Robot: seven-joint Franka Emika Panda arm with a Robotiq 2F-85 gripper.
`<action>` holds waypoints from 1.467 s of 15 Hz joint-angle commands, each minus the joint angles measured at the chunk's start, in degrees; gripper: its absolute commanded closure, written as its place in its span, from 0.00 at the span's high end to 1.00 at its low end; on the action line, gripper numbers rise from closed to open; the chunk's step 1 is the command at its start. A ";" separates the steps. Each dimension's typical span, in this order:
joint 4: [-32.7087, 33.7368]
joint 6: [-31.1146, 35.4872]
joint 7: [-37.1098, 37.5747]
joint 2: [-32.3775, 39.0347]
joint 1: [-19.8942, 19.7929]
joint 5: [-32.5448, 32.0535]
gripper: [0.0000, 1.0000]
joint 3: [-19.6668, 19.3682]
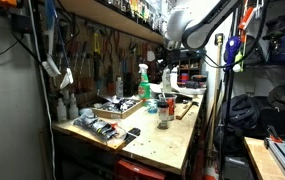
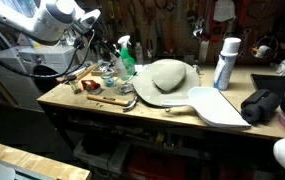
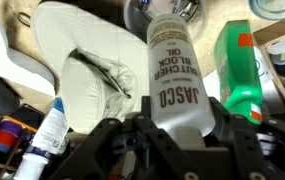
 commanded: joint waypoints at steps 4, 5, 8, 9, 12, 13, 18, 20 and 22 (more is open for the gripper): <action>3.90 -1.06 18.77 6.50 0.66 -15.50 0.31 -0.73; 4.21 -1.58 20.00 7.37 0.89 -16.43 0.31 -0.66; 5.17 -3.87 20.60 9.04 4.12 -16.75 0.31 -3.75; 5.26 -4.52 19.88 9.30 4.43 -15.80 0.31 -4.08; 4.88 -4.61 14.91 9.57 5.63 -10.27 0.31 -4.98; 4.98 -4.63 14.37 10.21 5.99 -8.84 0.31 -5.18; 6.50 -5.41 15.95 12.67 7.40 -3.84 0.83 -6.88; 7.52 -6.55 18.17 12.31 7.52 -4.01 0.95 -8.37; 8.26 -7.92 18.03 10.76 7.05 -3.52 1.00 -9.65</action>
